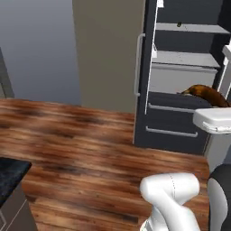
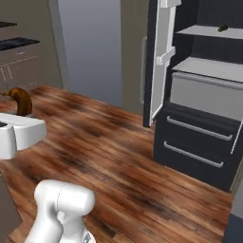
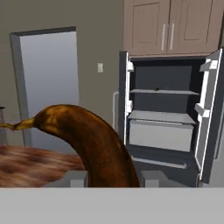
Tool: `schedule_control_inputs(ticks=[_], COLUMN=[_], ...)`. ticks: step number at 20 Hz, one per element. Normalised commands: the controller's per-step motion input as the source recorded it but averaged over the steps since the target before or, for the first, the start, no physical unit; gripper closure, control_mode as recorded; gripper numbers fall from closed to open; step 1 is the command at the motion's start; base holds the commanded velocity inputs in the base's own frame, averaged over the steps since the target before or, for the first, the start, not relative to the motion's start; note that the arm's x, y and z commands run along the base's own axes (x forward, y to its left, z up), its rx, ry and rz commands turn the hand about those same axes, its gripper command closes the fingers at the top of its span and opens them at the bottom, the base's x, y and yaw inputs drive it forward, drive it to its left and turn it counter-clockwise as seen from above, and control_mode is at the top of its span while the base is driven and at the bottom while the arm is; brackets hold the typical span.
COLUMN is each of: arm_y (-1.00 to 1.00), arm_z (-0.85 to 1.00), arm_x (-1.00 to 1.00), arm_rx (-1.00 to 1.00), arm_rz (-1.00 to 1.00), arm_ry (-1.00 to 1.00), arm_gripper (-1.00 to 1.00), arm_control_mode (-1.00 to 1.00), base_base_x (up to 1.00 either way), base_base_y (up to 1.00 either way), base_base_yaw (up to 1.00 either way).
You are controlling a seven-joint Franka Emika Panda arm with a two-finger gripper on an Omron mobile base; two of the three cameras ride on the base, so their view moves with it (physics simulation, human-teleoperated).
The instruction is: Pick up the tangerine and banana from the fridge and place one fruit on each plate on the dining counter.
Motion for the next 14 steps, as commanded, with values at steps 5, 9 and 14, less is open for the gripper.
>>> schedule_control_inputs(ticks=[5,9,14], arm_y=[0.0,0.0,0.0], arm_z=[0.0,0.0,0.0], arm_x=[0.0,0.0,0.0], arm_rx=[0.0,0.0,0.0], arm_rz=[0.0,0.0,0.0], arm_ry=[0.0,0.0,0.0], arm_gripper=[1.0,1.0,1.0], arm_control_mode=[1.0,1.0,1.0], base_base_x=[-0.55,-0.72,-0.75], base_base_y=[0.5,0.78,1.0], base_base_yaw=[0.65,0.55,0.42])
